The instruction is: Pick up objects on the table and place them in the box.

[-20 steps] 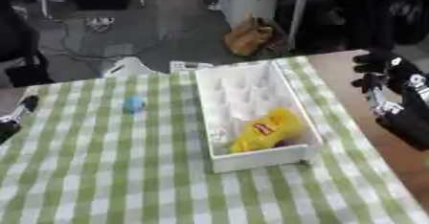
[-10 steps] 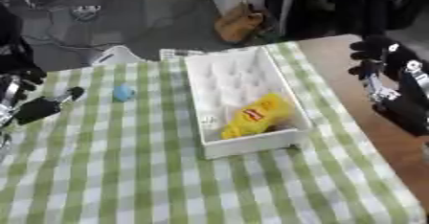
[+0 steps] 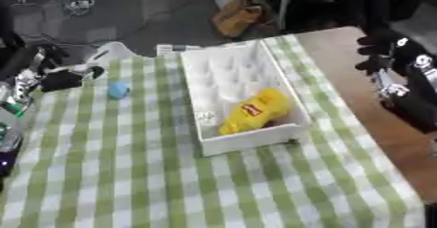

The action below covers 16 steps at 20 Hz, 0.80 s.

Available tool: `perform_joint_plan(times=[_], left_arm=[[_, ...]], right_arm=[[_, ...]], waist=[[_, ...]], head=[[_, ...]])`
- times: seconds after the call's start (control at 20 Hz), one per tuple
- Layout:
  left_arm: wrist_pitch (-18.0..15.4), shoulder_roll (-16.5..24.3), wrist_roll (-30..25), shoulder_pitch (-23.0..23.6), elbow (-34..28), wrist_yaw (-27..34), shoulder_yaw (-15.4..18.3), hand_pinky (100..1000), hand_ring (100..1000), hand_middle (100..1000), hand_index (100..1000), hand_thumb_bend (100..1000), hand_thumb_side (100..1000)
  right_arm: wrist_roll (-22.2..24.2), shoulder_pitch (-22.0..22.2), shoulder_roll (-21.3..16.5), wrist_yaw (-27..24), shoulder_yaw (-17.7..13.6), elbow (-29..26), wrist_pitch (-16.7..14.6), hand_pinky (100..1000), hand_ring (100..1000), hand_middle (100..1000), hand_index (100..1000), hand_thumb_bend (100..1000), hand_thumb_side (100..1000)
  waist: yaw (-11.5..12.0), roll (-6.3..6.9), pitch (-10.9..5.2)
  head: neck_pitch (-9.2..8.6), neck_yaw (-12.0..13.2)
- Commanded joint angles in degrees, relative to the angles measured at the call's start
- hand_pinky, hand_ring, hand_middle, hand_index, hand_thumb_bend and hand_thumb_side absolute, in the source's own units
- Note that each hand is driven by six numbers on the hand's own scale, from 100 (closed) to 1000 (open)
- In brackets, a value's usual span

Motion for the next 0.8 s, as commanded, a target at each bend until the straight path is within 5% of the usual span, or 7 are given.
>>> perform_joint_plan(times=[0.05, 0.8], left_arm=[[-1.00, 0.56, -0.39, -2.95, 2.10, -2.43, 1.06, 712, 740, 669, 799, 731, 516], [-1.43, -0.61, 0.35, -8.11, 13.38, -10.22, 4.08, 724, 775, 744, 820, 752, 511]], right_arm=[[0.21, -0.90, -1.39, 0.24, -0.17, -0.67, -0.17, 719, 820, 790, 935, 100, 557], [1.02, -2.10, -1.60, 0.63, 0.70, -1.05, -0.40, 717, 822, 790, 935, 100, 567]], waist=[[-0.45, 0.95, -2.28], [-4.42, 2.75, -0.03]], head=[[0.56, 0.04], [-0.50, 1.30]])
